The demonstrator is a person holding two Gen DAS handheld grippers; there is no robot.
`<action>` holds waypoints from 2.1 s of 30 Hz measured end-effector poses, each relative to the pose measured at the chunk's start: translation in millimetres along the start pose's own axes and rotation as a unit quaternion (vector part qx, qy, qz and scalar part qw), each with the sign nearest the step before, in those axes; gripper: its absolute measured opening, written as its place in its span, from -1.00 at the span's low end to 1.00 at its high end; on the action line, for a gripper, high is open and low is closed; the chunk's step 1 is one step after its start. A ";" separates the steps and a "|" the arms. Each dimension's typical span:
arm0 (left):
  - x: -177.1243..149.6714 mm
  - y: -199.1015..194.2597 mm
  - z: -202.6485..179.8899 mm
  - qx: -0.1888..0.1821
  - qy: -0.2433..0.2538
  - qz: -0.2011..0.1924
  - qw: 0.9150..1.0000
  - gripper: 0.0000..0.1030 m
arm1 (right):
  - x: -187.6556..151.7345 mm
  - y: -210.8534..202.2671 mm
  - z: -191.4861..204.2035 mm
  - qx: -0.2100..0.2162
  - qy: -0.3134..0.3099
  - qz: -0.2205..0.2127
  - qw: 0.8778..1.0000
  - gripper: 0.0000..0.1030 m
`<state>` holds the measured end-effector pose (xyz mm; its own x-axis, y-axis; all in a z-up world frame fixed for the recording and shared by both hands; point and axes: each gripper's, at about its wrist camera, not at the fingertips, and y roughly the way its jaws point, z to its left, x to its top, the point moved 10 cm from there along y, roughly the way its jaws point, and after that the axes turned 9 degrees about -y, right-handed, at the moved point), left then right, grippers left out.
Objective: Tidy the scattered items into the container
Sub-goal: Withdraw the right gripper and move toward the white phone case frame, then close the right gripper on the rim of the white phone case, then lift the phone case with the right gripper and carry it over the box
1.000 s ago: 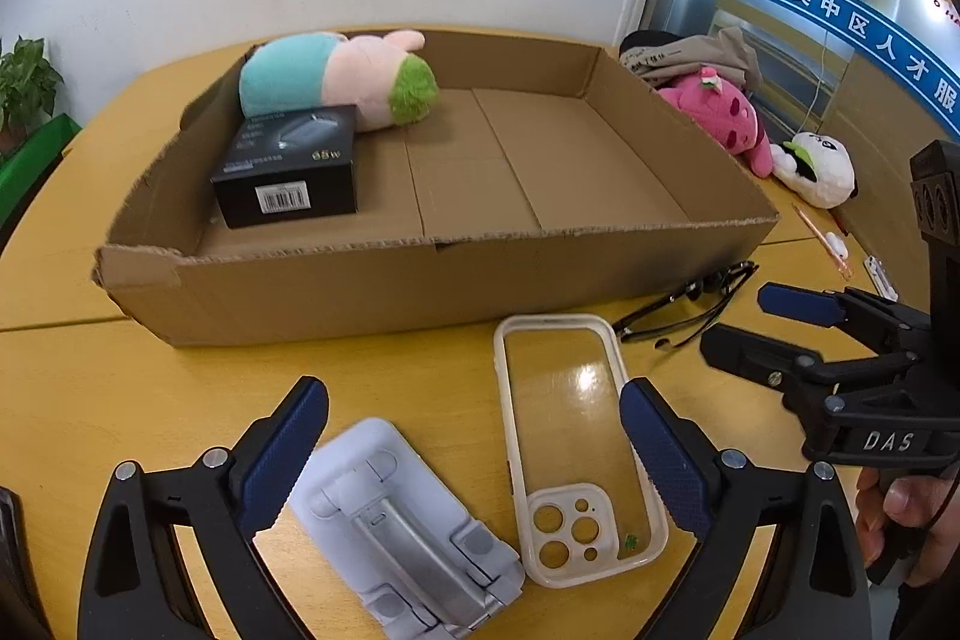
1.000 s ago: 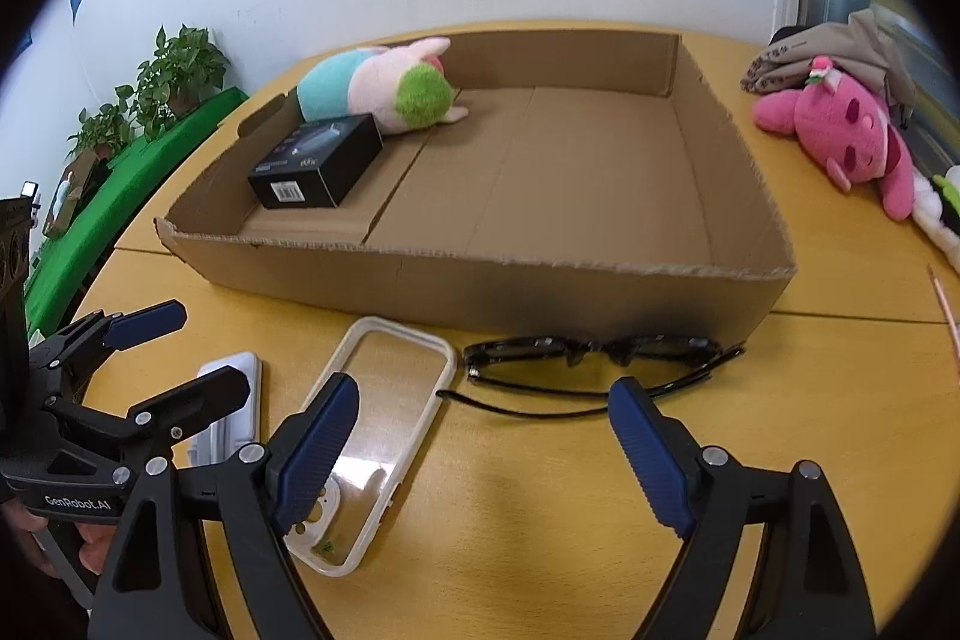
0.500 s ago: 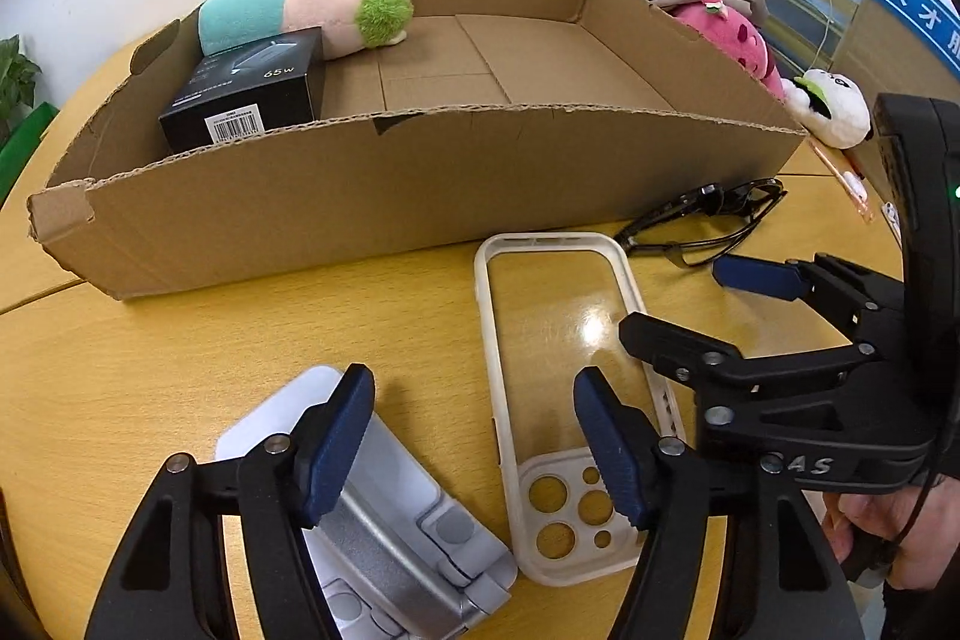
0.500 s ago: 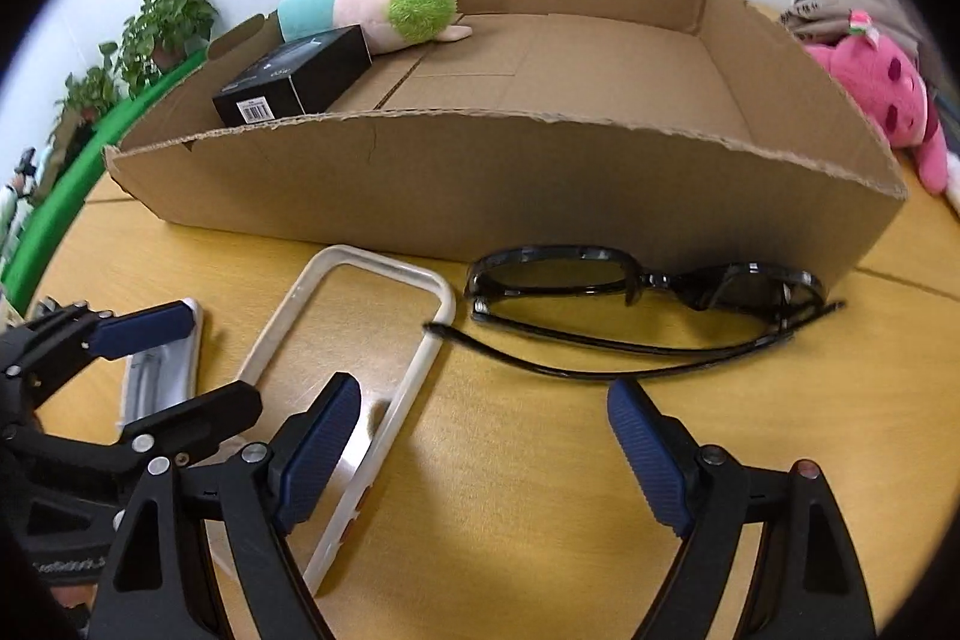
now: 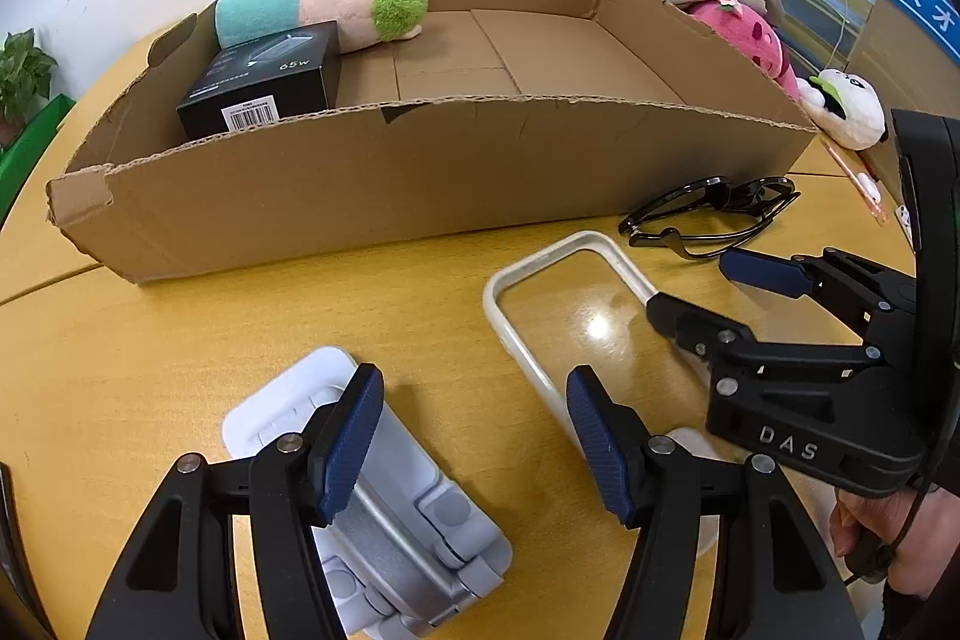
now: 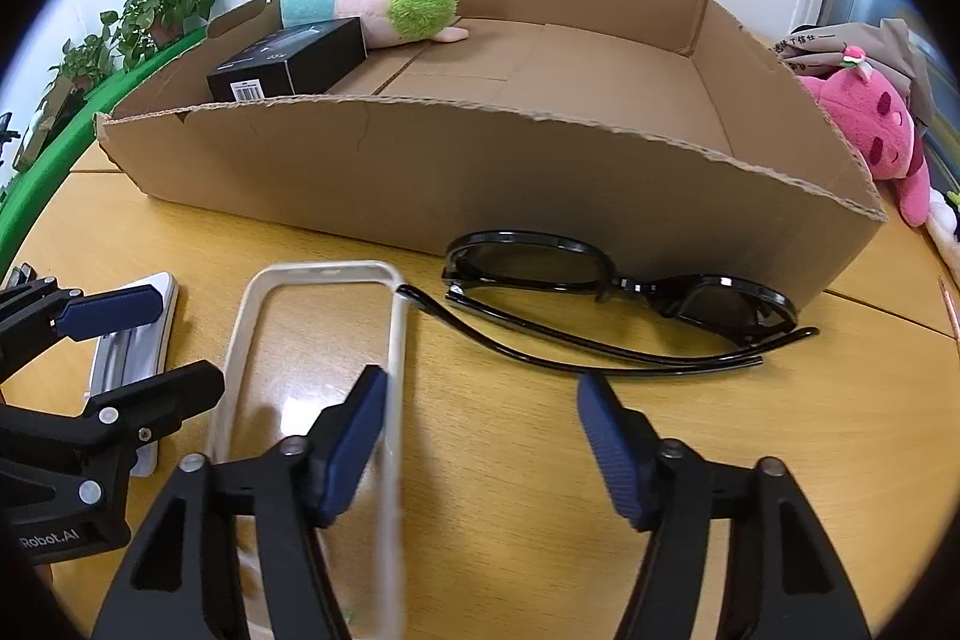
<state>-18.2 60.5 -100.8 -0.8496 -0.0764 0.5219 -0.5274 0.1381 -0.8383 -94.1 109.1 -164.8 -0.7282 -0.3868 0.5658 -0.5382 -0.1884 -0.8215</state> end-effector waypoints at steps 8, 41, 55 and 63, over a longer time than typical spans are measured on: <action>0.8 -1.1 -3.1 0.009 -0.001 -0.004 1.000 0.32 | -0.4 -1.9 -2.4 0.004 -0.003 -0.004 1.000 -0.17; -11.4 4.8 -6.8 -0.051 -0.038 0.041 0.997 -1.00 | -2.5 -12.0 -10.2 0.061 0.037 -0.018 0.997 -0.85; 2.0 21.4 -48.9 -0.081 -0.065 0.054 0.993 -0.75 | -16.9 -15.2 -14.9 0.057 0.025 -0.014 0.998 -0.51; 4.8 22.6 -49.6 -0.070 -0.068 0.044 0.994 -0.85 | -23.4 -22.5 -4.4 0.077 0.024 -0.023 0.996 -0.87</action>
<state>-33.7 112.2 -109.4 -0.8904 -0.1895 0.4140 -0.4534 0.2859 -0.8442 -66.8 126.3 -159.2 -0.7259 -0.3311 0.6029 -0.5025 -0.3433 -0.7935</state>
